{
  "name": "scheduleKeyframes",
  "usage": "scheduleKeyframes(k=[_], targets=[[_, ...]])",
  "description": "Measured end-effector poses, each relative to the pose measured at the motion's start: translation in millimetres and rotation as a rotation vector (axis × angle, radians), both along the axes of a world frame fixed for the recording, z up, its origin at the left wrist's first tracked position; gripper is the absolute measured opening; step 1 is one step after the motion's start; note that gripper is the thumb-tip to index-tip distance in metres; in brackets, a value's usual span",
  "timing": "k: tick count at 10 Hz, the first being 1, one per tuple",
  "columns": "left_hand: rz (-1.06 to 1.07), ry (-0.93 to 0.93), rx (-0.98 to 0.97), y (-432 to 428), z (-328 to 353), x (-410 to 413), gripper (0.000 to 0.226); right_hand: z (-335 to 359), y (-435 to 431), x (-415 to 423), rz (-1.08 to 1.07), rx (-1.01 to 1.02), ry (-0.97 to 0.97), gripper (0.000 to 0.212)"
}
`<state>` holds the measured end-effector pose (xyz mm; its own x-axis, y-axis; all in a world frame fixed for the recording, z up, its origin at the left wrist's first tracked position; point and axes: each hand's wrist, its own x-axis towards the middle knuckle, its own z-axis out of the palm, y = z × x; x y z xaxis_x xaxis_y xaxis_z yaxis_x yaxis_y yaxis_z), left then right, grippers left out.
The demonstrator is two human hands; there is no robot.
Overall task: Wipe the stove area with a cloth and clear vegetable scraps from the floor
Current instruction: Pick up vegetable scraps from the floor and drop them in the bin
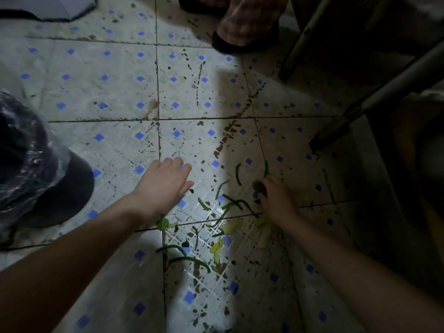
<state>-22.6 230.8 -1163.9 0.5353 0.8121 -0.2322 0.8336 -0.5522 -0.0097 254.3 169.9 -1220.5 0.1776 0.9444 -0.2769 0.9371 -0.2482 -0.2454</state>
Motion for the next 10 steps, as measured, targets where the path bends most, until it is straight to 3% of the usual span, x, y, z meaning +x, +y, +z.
scheduleKeyframes(k=[3,5,10], targets=[[0.024,-0.004,-0.082,11.0,-16.0,3.3,0.042,-14.0,27.8,0.3,-0.089,-0.028,-0.010,0.039],[0.022,0.001,-0.103,10.3,-25.4,2.2,0.042,-17.3,23.1,-10.5,-0.113,0.014,0.032,0.022],[-0.007,-0.015,-0.133,8.6,-32.5,7.6,0.039,-6.4,36.6,-42.5,0.009,0.119,0.232,0.021]])
